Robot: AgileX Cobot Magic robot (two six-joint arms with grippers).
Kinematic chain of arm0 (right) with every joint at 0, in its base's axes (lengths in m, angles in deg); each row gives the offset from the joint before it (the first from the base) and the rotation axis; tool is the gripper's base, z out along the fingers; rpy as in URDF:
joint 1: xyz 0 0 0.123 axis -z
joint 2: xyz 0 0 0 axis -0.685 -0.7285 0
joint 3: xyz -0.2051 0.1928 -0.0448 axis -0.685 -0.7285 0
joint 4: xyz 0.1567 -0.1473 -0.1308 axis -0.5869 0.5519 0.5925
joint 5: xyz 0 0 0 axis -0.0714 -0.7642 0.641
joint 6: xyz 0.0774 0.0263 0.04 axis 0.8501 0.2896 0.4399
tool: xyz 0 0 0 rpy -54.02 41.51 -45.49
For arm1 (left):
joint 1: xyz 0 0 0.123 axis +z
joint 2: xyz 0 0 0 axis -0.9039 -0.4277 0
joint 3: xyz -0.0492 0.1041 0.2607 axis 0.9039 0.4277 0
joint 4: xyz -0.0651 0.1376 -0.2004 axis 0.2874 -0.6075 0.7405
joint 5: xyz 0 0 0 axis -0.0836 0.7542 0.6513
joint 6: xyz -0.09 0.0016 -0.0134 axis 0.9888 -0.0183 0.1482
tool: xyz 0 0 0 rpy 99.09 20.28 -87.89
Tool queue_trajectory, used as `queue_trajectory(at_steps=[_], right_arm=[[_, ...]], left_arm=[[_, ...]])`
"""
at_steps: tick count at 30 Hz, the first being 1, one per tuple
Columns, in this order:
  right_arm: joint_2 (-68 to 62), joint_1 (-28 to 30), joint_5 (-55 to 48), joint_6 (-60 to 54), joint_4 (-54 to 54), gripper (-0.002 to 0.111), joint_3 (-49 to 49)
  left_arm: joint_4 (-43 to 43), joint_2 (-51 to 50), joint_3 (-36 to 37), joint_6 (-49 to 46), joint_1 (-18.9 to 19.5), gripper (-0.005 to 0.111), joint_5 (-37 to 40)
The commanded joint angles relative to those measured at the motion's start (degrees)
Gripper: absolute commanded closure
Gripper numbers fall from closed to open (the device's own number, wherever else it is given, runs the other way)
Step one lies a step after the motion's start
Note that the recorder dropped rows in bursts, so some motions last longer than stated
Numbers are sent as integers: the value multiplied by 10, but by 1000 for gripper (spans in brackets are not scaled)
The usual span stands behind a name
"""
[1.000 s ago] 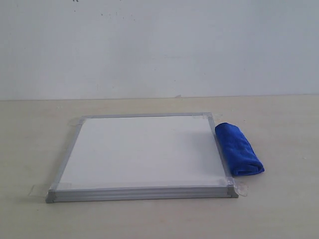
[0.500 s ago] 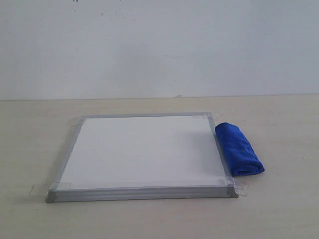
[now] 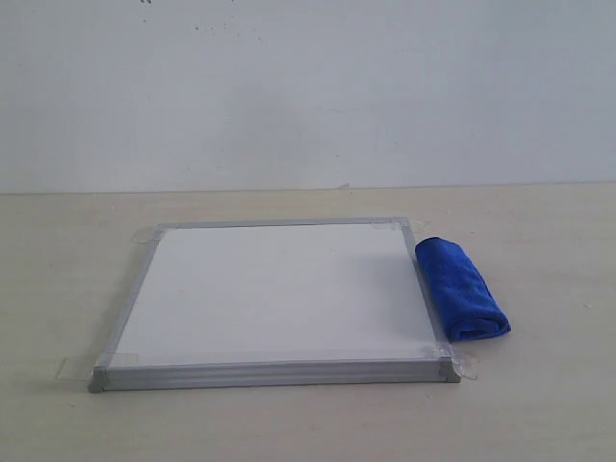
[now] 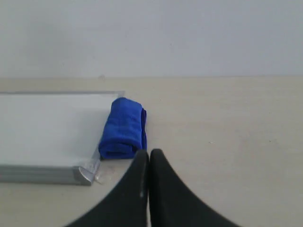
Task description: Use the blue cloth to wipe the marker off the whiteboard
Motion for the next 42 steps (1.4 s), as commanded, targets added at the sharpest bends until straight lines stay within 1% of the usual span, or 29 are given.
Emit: queue_trajectory(at_steps=[1,14,17,19,21,23,42], right_arm=[[3,4,-39,-42,0,108,-3],[3,4,-47,-40,5,108,-3],[3,17,-56,-42,5,108,-3],[3,35,-58,-41,5,108,-3],[3,52,-58,-25,4,108,-3],[3,57,-59,-9,4,108,-3],[3,57,-59,-5,4,108,-3]], left_arm=[[0,1,2,-1,-3,103,-2],[0,1,2,-1,-3,103,-2],[0,1,2,-1,-3,103,-2],[0,1,2,-1,-3,103,-2],[0,1,2,-1,-3,103,-2],[0,1,2,-1,-3,103,-2],[0,1,2,-1,-3,103,-2]])
